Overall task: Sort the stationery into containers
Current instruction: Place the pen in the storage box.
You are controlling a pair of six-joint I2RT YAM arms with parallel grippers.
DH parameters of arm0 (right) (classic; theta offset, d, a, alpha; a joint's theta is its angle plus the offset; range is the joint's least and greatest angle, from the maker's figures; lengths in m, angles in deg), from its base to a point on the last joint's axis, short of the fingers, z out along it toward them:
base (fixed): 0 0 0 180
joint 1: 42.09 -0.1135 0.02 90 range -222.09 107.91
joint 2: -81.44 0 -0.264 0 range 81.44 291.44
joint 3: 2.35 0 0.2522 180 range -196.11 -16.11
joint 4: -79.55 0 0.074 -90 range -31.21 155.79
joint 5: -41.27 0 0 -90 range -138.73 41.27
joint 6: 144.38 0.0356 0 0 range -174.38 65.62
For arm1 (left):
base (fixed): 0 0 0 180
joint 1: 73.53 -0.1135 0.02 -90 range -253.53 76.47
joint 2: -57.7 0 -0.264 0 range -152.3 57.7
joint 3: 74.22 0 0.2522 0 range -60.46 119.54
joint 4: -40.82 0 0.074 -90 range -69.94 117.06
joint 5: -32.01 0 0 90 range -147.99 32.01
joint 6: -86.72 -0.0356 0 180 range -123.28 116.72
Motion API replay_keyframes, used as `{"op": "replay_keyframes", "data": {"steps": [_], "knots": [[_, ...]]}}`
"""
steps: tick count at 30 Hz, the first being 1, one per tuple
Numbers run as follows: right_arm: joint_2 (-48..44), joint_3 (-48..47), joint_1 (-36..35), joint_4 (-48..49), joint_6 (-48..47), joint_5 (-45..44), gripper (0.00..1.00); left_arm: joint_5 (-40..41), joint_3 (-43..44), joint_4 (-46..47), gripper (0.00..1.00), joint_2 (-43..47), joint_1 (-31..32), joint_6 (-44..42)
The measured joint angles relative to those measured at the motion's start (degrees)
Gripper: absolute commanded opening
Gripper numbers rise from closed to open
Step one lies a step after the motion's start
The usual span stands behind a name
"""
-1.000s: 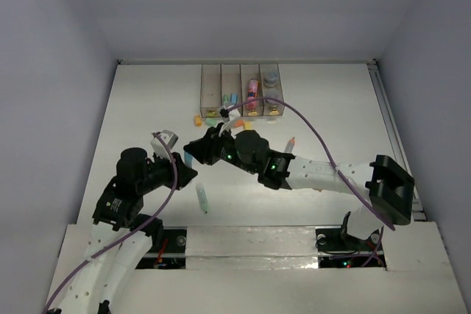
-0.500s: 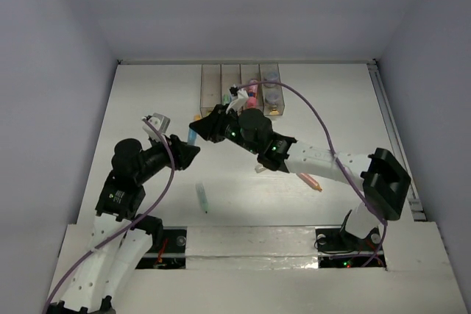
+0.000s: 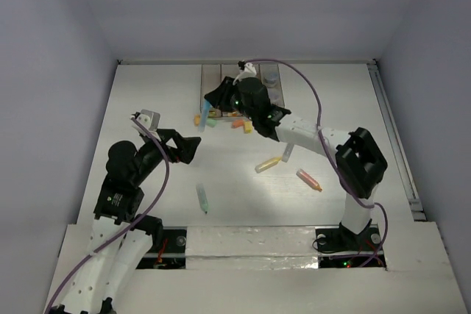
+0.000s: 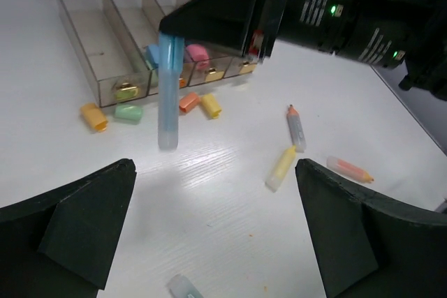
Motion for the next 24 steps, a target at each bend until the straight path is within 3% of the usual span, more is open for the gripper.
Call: {"op": "replay_keyframes", "data": {"steps": [9,16,19,22,23,24], "knots": [[15.7,-26.0,6.5,-4.8,-10.7,-4.4,0.0,5.0,0.1,-1.3,0.99,2.8,0.0,0.0],[31.7,-47.7,7.4,-13.3,-22.8,-8.1,0.0,5.8,0.1,-1.4,0.99,3.2,0.0,0.0],[36.0,-52.1,7.5,-16.5,-25.6,-8.4,0.04,5.9,0.2,-1.4,0.99,3.3,0.0,0.0],[37.6,-52.4,7.5,-18.9,-26.5,-8.0,0.6,5.9,0.2,-1.4,0.99,3.3,0.0,0.0],[37.9,-52.6,7.5,-19.5,-26.5,-7.8,0.83,5.9,0.2,-1.4,0.99,3.3,0.0,0.0],[38.3,-52.9,7.5,-20.0,-26.8,-7.6,0.9,5.9,0.2,-1.4,0.99,3.1,0.0,0.0]]}}
